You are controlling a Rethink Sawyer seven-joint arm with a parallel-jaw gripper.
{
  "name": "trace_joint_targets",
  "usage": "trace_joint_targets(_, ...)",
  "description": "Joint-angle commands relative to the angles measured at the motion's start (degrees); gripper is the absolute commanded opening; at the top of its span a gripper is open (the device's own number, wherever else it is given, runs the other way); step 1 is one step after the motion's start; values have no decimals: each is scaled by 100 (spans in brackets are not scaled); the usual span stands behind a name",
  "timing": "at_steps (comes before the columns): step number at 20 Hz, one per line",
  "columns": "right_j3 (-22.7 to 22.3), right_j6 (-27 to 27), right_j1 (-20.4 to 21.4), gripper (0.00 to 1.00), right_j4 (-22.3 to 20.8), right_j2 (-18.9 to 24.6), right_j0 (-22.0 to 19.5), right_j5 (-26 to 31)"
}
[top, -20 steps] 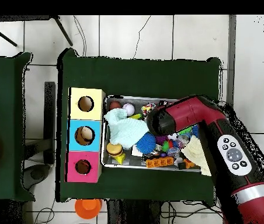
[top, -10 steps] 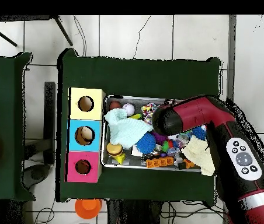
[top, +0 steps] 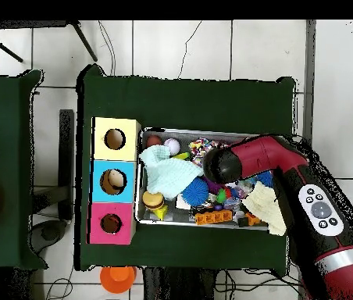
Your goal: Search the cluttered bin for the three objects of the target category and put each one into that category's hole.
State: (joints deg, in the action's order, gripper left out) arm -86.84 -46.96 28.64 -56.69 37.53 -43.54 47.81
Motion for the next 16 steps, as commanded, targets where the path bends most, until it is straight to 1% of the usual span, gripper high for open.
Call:
trace_joint_targets(1, -92, 1459, -321, 100, -59, -254, -20, 646)
trace_joint_targets(5, 25, 1428, -419, 100, -168, -321, 35, 644)
trace_joint_targets(10, 233, 1441, -677, 100, -264, -370, 57, 617)
trace_joint_targets(16, 308, 1345, -807, 100, -428, -504, 155, 541)
